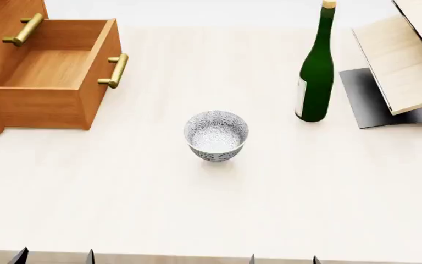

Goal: Put the bowl in the bottom drawer of the cabinet and close it.

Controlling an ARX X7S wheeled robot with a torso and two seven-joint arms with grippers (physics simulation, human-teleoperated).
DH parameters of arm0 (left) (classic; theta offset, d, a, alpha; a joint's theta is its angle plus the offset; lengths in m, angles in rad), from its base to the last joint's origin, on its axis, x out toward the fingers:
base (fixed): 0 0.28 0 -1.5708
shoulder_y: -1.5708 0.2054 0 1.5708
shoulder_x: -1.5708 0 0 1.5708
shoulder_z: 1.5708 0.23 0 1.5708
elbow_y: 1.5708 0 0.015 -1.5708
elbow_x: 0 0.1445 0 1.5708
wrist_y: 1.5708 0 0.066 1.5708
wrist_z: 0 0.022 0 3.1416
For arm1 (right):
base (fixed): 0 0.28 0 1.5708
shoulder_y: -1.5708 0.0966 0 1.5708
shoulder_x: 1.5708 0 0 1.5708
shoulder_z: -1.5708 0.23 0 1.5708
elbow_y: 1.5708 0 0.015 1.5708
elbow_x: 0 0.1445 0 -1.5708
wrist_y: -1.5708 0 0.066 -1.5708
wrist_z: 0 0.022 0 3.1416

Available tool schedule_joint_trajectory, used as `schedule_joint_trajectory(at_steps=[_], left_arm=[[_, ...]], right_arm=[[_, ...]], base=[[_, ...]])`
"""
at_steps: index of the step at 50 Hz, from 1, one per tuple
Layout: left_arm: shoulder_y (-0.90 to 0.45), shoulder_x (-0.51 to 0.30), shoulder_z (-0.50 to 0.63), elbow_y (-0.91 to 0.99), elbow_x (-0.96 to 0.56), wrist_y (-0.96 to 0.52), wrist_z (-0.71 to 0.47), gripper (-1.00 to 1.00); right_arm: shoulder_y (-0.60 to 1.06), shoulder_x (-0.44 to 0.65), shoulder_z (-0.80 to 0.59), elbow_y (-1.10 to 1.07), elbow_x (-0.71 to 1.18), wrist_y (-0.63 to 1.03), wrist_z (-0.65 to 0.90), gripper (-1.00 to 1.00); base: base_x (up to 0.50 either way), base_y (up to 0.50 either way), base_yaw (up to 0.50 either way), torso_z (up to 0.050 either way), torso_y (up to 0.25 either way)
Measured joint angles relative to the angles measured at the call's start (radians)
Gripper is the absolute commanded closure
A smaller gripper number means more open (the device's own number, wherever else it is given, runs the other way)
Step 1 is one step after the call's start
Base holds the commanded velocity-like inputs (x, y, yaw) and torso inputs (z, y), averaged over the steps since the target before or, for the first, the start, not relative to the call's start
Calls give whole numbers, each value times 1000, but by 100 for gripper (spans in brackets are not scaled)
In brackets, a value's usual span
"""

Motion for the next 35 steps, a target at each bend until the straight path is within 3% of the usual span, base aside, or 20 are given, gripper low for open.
schedule_joint_trajectory(at_steps=[18, 29, 35], left_arm=[[5, -35, 35, 21, -54, -13, -46, -100], [106, -73, 46, 270, -85, -97, -80, -100], [216, -95, 45, 380, -83, -70, -97, -100]], right_arm=[[1, 40, -49, 3, 35, 12, 31, -100], [-4, 62, -72, -9, 59, 29, 45, -100], [-14, 75, -77, -56, 77, 65, 53, -100]], base=[[0, 0, 0, 0, 0], [0, 0, 0, 0, 0], [0, 0, 0, 0, 0]])
